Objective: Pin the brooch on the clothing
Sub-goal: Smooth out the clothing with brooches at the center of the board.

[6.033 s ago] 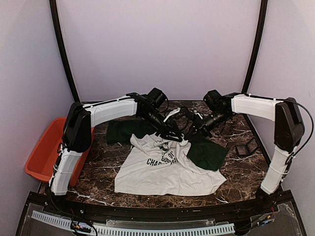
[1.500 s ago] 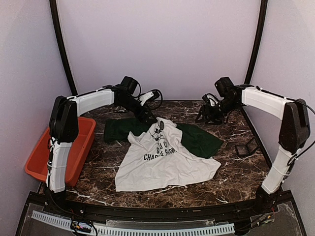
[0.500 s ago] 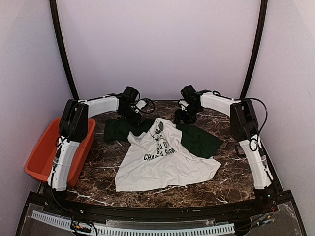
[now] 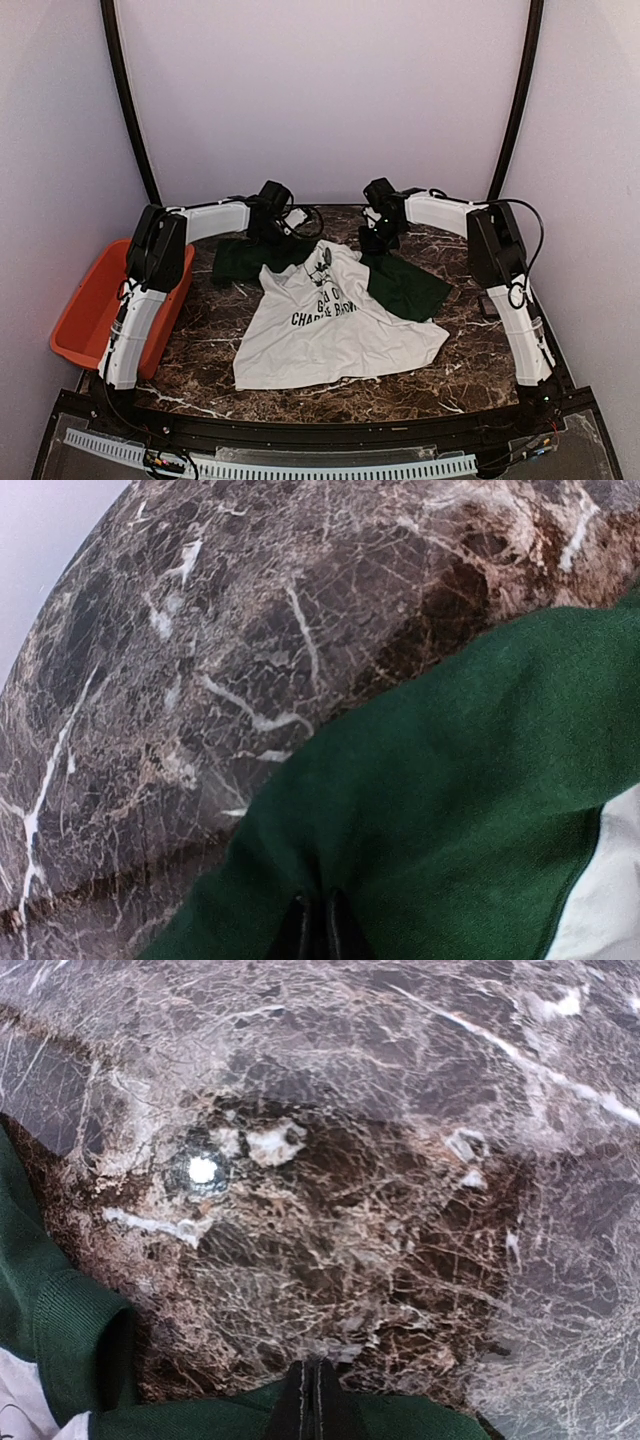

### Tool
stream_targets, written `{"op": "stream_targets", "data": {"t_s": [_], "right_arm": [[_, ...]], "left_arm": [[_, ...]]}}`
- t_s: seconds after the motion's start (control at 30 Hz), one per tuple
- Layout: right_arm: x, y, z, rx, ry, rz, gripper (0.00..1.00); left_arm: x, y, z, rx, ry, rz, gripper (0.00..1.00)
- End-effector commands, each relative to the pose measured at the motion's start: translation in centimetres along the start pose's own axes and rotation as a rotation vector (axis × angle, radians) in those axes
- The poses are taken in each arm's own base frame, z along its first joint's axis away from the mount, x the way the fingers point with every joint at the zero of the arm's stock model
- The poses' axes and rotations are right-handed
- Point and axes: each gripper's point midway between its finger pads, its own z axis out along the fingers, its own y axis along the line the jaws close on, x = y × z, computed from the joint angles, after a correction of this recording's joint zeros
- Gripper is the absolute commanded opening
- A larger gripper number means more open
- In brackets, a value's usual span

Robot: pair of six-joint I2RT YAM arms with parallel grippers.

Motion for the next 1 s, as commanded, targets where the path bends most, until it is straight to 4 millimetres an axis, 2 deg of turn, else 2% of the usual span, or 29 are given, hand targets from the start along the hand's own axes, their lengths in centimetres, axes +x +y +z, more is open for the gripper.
{"op": "stream_targets", "data": {"t_s": [0.0, 0.07, 0.1, 0.23, 0.3, 0.43, 0.57, 0.77, 0.87, 0.97], "right_arm": [[6.6, -6.3, 2.1, 0.186, 0.205, 0.108, 0.00], [5.9, -8.9, 0.8, 0.229, 0.175, 0.186, 0.00], [5.5, -10.2, 0.1, 0.246, 0.155, 0.225, 0.00], [4.7, -15.3, -2.4, 0.321, 0.098, 0.350, 0.00], [4.4, -17.3, -3.3, 0.361, 0.080, 0.389, 0.00], [3.8, -20.3, -4.5, 0.424, 0.046, 0.445, 0.00], [2.1, -21.4, -3.9, 0.454, 0.019, 0.425, 0.00], [-1.3, -21.4, -2.4, 0.427, -0.052, 0.386, 0.00], [-3.6, -20.6, -3.4, 0.389, -0.133, 0.362, 0.00], [-6.0, -19.9, -5.7, 0.381, -0.233, 0.311, 0.00]], "left_arm": [[2.4, -0.6, 1.4, 0.006, 0.084, -0.007, 0.01], [1.9, 1.5, 0.8, -0.079, 0.071, -0.053, 0.01], [1.9, 3.4, 0.4, -0.146, 0.072, -0.103, 0.01], [1.7, 8.7, -1.5, -0.282, 0.029, -0.234, 0.01], [1.8, 10.7, -2.2, -0.326, 0.011, -0.274, 0.01], [2.0, 13.3, -2.8, -0.382, -0.016, -0.315, 0.01], [2.1, 15.2, -2.8, -0.427, -0.043, -0.333, 0.01], [1.0, 17.0, -2.1, -0.488, -0.086, -0.348, 0.01], [1.3, 18.1, -2.1, -0.561, -0.079, -0.364, 0.01], [1.3, 19.4, -2.6, -0.643, -0.090, -0.369, 0.01]]}}
